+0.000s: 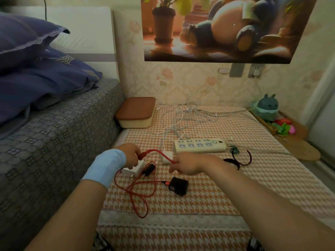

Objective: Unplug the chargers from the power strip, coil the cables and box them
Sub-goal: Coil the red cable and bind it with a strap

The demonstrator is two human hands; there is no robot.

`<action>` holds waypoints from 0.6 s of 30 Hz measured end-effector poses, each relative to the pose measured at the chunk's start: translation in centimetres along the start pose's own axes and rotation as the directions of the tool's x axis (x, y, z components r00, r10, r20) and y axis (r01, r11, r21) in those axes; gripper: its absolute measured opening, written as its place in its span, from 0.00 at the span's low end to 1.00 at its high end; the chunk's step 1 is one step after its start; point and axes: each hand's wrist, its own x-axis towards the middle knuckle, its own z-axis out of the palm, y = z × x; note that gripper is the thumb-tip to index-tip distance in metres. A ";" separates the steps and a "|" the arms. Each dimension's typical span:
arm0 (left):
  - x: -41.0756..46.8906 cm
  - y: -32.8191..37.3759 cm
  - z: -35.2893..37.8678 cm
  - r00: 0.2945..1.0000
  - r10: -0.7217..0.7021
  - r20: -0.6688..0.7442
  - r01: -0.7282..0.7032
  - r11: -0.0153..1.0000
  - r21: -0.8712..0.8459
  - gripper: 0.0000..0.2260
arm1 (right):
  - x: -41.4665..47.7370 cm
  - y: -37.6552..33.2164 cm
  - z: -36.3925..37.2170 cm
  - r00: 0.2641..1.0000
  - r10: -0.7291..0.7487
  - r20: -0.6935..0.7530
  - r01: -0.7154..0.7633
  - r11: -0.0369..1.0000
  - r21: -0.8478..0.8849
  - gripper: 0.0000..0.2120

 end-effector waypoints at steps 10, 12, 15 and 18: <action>0.4 1.8 -0.3 0.964 0.251 -0.088 -0.249 0.968 0.036 0.16 | 2.1 -1.1 4.8 0.996 -0.072 -0.044 0.049 0.921 -0.386 0.11; 0.3 2.4 0.0 0.951 0.291 -0.100 -0.297 0.954 -0.048 0.15 | 1.2 -0.8 4.1 0.997 -0.073 -0.019 0.061 0.934 -0.353 0.10; 0.3 3.9 0.5 0.932 0.316 -0.175 -0.358 0.872 -0.333 0.09 | -0.4 0.3 2.2 0.996 -0.070 -0.059 0.057 0.979 -0.196 0.09; 0.1 5.9 0.8 0.903 0.347 -0.253 -0.428 0.699 -0.573 0.07 | -2.1 1.4 -0.2 0.987 -0.060 -0.152 0.053 0.997 -0.051 0.10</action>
